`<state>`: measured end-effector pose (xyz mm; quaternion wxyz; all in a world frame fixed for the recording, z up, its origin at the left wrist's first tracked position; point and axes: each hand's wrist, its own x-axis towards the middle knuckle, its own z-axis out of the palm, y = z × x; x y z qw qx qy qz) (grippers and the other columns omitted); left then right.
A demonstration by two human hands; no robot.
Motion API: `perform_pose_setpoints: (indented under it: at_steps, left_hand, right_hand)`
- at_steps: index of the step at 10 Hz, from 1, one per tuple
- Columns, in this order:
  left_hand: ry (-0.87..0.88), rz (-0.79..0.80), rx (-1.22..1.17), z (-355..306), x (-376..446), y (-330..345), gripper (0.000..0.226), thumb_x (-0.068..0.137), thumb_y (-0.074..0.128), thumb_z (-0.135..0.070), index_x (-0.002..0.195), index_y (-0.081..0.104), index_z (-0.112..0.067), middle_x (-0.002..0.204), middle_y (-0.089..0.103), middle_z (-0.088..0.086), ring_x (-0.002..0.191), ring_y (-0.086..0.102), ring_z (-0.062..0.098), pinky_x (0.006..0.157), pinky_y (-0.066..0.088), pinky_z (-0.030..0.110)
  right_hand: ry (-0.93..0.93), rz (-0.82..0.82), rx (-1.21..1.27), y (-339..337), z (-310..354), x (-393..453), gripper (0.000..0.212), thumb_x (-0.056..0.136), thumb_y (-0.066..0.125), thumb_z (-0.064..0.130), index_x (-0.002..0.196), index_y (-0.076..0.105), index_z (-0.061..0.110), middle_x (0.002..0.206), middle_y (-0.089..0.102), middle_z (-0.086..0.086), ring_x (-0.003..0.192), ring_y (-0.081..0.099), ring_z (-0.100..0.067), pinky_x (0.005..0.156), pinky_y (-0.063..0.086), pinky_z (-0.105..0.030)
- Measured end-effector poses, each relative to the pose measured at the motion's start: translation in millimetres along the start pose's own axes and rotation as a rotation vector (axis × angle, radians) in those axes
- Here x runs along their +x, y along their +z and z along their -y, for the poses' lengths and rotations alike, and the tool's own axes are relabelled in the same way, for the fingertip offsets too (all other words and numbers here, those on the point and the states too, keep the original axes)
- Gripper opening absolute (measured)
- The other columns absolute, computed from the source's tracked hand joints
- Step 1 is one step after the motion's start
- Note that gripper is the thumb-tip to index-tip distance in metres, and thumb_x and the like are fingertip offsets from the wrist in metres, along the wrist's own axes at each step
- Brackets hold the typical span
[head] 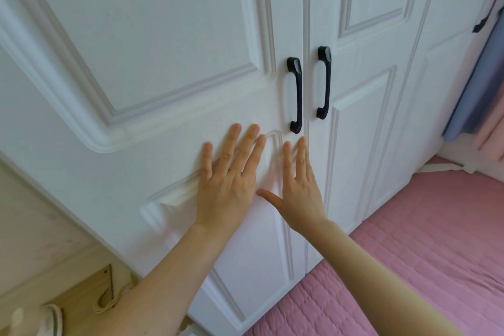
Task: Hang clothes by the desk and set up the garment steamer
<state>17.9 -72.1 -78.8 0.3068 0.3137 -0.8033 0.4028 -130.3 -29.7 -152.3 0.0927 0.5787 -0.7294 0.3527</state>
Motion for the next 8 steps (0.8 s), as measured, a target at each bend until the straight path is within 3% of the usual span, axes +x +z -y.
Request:
perform_pose_setpoints:
  at_steps: [4, 6, 8]
  left_hand:
    - [0.0, 0.02, 0.004, -2.5, 1.9, 1.1, 0.062, 0.095, 0.046, -0.026, 0.152, 0.021, -0.024, 0.16, 0.013, -0.007, 0.147, 0.011, 0.023, 0.116, 0.001, 0.054]
    - [-0.003, 0.196, -0.07, -6.4, 2.9, -17.8, 0.068, 0.087, 0.031, -0.017, 0.153, 0.014, -0.021, 0.161, 0.0, -0.002, 0.148, -0.005, 0.027, 0.115, -0.005, 0.057]
    - [-0.135, 0.274, -0.158, -2.2, -36.8, -39.6, 0.074, 0.081, 0.056, -0.008, 0.15, 0.028, -0.017, 0.161, 0.005, 0.0, 0.148, -0.007, 0.027, 0.114, -0.001, 0.061]
  right_hand:
    - [0.031, 0.038, 0.027, -1.4, 3.2, 1.5, 0.111, 0.083, 0.055, 0.064, 0.149, -0.018, 0.014, 0.156, -0.023, -0.018, 0.146, -0.016, -0.029, 0.119, 0.014, -0.046]
    - [0.111, 0.178, 0.01, -24.0, 9.3, -4.6, 0.11, 0.085, 0.06, 0.053, 0.145, -0.028, 0.027, 0.154, -0.03, -0.009, 0.146, -0.012, -0.031, 0.119, 0.016, -0.045]
    - [0.069, 0.235, -0.036, -49.6, 22.5, -33.4, 0.087, 0.095, 0.045, 0.049, 0.151, -0.012, 0.014, 0.16, -0.012, -0.007, 0.147, -0.008, -0.026, 0.12, 0.01, -0.041]
